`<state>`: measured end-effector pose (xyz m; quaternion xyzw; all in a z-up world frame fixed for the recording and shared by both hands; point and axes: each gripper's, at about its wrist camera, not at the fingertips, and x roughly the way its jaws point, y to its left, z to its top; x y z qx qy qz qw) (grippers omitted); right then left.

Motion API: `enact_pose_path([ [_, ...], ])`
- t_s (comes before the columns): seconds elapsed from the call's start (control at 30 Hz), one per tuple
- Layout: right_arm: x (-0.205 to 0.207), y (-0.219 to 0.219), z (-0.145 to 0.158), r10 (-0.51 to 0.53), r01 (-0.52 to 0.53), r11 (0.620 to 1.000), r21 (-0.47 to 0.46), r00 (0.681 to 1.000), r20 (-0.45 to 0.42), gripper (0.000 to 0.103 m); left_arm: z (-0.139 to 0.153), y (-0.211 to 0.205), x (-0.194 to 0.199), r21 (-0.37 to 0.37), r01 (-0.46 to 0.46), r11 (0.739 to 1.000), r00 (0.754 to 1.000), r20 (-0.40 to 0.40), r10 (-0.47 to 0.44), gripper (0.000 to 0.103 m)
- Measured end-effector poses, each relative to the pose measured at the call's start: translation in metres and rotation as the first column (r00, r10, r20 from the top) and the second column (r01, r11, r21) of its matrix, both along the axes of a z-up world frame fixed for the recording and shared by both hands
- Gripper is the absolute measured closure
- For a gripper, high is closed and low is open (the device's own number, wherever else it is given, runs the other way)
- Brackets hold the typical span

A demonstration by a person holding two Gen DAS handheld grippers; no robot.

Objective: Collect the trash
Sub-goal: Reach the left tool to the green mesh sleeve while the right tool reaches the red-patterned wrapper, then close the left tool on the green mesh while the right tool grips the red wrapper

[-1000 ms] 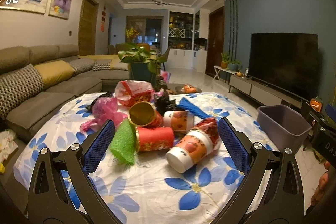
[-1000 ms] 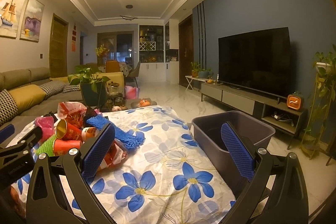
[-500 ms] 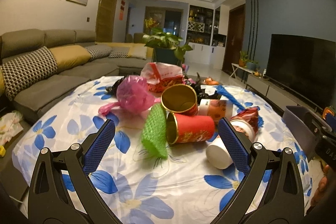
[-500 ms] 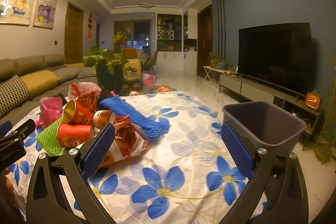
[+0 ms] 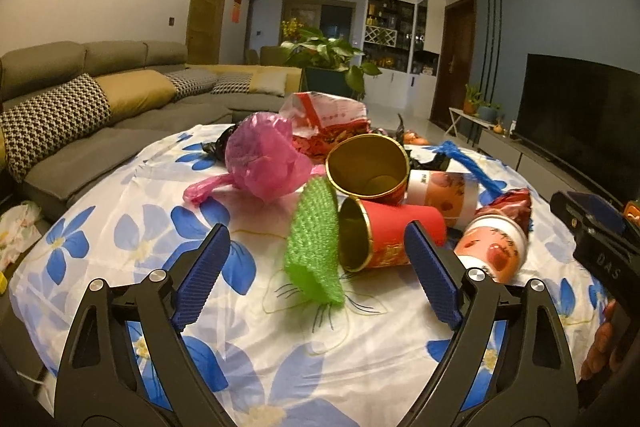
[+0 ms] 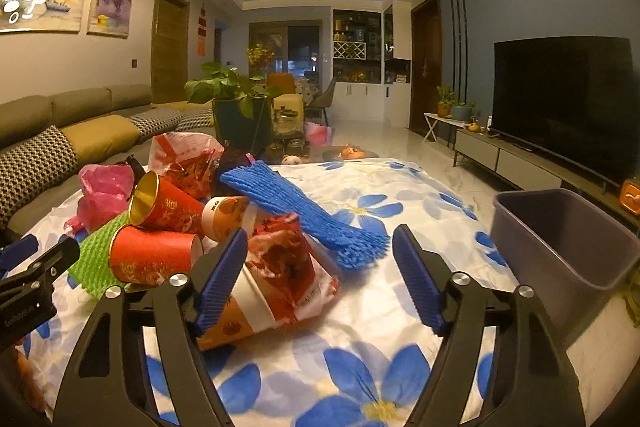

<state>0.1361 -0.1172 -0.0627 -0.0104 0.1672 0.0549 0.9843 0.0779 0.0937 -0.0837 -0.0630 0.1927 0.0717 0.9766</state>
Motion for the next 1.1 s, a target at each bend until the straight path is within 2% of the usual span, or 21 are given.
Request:
enact_pose_path([
  [0.2,0.027,0.003,-0.006,0.027,-0.027,1.000,0.006,0.999,-0.024,0.041,-0.009,0.009,0.011,-0.009,-0.021,1.000,1.000,-0.021,0.021,0.019],
  [0.37,0.042,0.000,-0.015,0.074,-0.071,0.997,0.044,0.994,-0.075,0.064,-0.017,0.016,0.018,-0.002,-0.028,1.000,0.999,-0.046,0.028,0.019],
  [0.4,0.042,-0.001,-0.016,0.089,-0.085,0.995,0.057,0.993,-0.078,0.066,-0.018,0.016,0.019,-0.001,-0.030,1.000,0.998,-0.049,0.030,0.020],
  [0.47,0.041,0.002,-0.016,0.108,-0.104,0.993,0.055,0.991,-0.073,0.081,-0.020,0.020,0.020,-0.010,-0.030,0.999,0.998,-0.054,0.030,0.020],
  [0.5,0.039,0.003,-0.016,0.114,-0.111,0.993,0.047,0.991,-0.067,0.081,-0.021,0.020,0.020,-0.012,-0.030,0.999,0.998,-0.055,0.029,0.020],
  [0.57,0.036,0.005,-0.015,0.120,-0.118,0.993,0.029,0.991,-0.056,0.088,-0.022,0.023,0.021,-0.016,-0.026,1.000,0.998,-0.059,0.025,0.020],
  [0.73,0.028,0.002,-0.009,0.115,-0.113,0.993,0.043,0.993,-0.030,0.093,-0.025,0.026,0.025,-0.025,-0.018,1.000,0.996,-0.085,0.016,0.025],
  [0.83,0.025,-0.004,-0.003,0.107,-0.106,0.992,0.074,0.994,-0.012,0.093,-0.027,0.027,0.031,-0.033,-0.004,0.999,0.994,-0.109,0.000,0.035],
  [0.97,0.022,-0.011,0.005,0.091,-0.092,0.992,0.091,0.996,0.015,0.093,-0.030,0.030,0.040,-0.078,0.032,0.996,0.990,-0.136,-0.042,0.062],
  [1.0,0.021,-0.011,0.006,0.087,-0.088,0.992,0.091,0.996,0.022,0.093,-0.031,0.029,0.041,-0.080,0.037,0.996,0.989,-0.137,-0.048,0.070],
  [1.1,0.016,-0.016,0.011,0.070,-0.074,0.993,0.095,0.997,0.043,0.093,-0.030,0.026,0.041,-0.074,0.048,0.996,0.989,-0.134,-0.057,0.086],
])
